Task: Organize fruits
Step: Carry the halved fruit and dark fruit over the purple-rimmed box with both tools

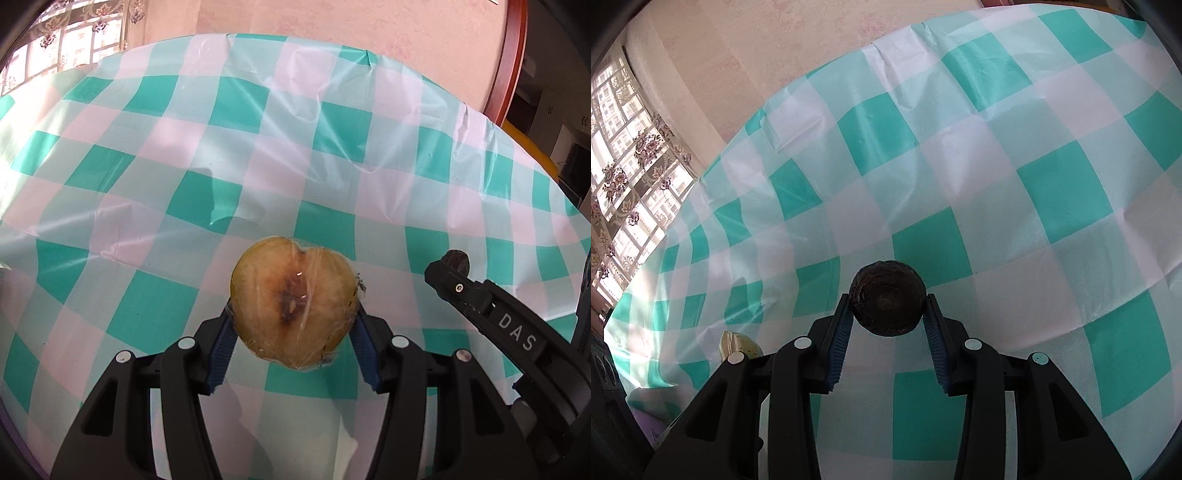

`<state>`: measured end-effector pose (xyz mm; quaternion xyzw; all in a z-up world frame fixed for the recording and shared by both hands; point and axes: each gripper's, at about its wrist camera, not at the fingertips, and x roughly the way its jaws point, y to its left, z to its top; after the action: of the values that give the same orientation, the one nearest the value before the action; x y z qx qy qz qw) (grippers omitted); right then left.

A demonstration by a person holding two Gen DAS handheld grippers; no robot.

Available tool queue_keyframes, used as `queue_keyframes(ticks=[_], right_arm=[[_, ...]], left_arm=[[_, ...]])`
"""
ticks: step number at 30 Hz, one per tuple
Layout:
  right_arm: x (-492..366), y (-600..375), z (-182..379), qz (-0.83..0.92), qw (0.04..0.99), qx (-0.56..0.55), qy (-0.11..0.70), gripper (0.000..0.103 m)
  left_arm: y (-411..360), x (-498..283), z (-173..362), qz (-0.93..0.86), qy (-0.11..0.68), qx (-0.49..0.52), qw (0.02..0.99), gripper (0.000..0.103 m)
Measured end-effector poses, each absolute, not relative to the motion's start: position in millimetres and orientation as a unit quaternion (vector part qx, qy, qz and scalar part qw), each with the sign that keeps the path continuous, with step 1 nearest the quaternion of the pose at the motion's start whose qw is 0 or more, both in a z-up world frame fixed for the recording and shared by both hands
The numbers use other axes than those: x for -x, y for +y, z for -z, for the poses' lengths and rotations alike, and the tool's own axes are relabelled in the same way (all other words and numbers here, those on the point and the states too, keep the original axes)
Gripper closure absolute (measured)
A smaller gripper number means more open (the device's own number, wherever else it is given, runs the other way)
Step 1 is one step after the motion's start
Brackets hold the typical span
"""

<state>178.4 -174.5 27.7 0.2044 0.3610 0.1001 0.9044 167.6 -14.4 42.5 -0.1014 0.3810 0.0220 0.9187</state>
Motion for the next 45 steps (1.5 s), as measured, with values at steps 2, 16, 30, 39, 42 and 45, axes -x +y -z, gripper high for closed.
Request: queue_keyframes(ticks=[2,16,30,39,42,45], right_arm=[[-166,-170,-28,-0.104,0.904,-0.202,0.361,0.064],[-79,-165,-29,-0.12,0.907,-0.188,0.358,0.064],[-14,-162,-25,-0.134,0.903,-0.161,0.376,0.064],[26,-159,-25,-0.139,0.905,-0.139,0.377,0.064],[39,-158,-25,-0.145,0.906,-0.134,0.375,0.064],[51,-156,-25,-0.156,0.905,-0.131,0.374,0.064]], left_arm=[[-11,-154,-40,-0.024,0.382,0.109,0.918,0.047],[-6,-66,-27,-0.038,0.378,0.12,0.917,0.047],[1,13,-26,-0.032,0.367,0.114,0.922,0.046],[13,52,-24,-0.032,0.365,0.124,0.922,0.046],[14,64,-25,-0.029,0.358,0.123,0.925,0.046],[15,76,-26,-0.025,0.35,0.119,0.929,0.046]])
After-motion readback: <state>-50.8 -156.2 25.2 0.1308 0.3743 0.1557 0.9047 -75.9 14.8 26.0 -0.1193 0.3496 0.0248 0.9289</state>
